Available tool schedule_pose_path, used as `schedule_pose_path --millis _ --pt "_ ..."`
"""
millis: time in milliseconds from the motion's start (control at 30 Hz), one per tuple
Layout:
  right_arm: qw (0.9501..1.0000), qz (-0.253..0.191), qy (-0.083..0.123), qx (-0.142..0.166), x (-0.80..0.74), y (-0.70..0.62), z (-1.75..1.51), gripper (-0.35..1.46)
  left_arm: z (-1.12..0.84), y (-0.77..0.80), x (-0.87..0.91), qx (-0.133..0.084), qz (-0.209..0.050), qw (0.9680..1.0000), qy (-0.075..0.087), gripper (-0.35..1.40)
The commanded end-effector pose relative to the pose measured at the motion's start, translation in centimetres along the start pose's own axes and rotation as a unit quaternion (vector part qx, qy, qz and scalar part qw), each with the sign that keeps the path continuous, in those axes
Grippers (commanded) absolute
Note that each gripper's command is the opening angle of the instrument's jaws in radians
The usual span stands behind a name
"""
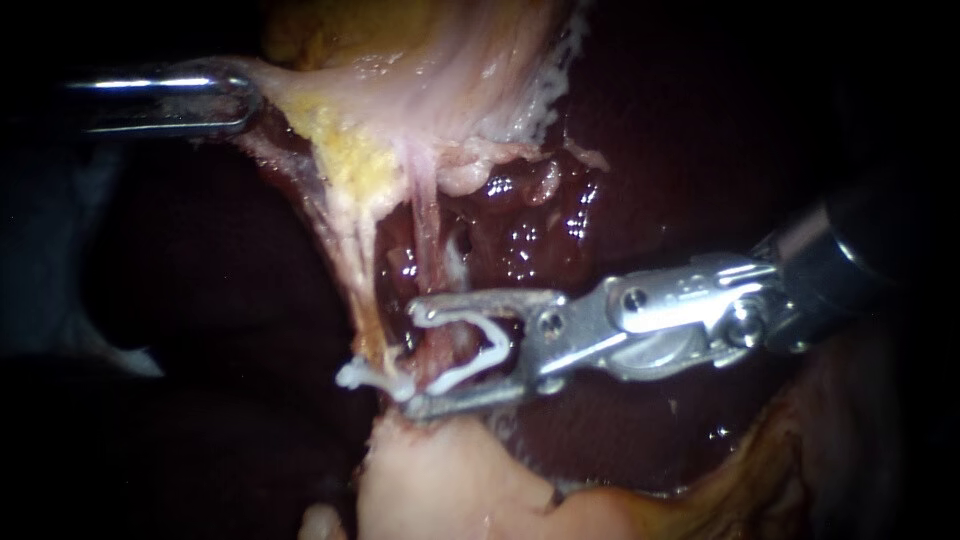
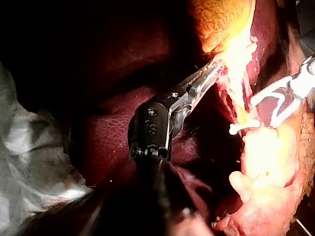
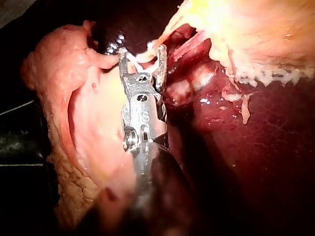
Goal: Clipping second clip left tube
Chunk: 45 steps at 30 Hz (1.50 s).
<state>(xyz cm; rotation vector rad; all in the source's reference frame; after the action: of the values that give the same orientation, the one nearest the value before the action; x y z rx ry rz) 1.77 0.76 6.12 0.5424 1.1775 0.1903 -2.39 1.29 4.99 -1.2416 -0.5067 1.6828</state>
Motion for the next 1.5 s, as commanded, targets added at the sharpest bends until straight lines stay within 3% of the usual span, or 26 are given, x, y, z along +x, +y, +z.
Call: schedule_pose_path --millis 33,367,800,1000,1500 --pt "1.0000 0.000 0.000 -0.001 -0.02 0.01 0.02 0.50 -0.01 0.01 0.01 0.000 0.000 1.0000 0.000 -0.35" --pt "0.9999 0.004 0.001 0.014 -0.11 0.16 0.15 0.49 0.00 0.01 0.01 0.000 0.000 1.0000 0.000 -0.35" --pt "0.9979 -0.006 0.017 0.063 -0.12 0.16 0.63 0.48 0.01 0.01 0.01 0.001 0.000 1.0000 0.000 -0.35" --pt "0.9964 -0.003 0.029 0.080 -0.08 0.09 0.75 0.47 0.01 0.02 0.01 0.001 0.000 1.0000 0.000 -0.35" --pt "0.9940 0.018 0.035 0.103 0.09 -0.32 0.82 0.36 0.01 0.01 0.00 0.001 0.000 1.0000 0.000 -0.35"
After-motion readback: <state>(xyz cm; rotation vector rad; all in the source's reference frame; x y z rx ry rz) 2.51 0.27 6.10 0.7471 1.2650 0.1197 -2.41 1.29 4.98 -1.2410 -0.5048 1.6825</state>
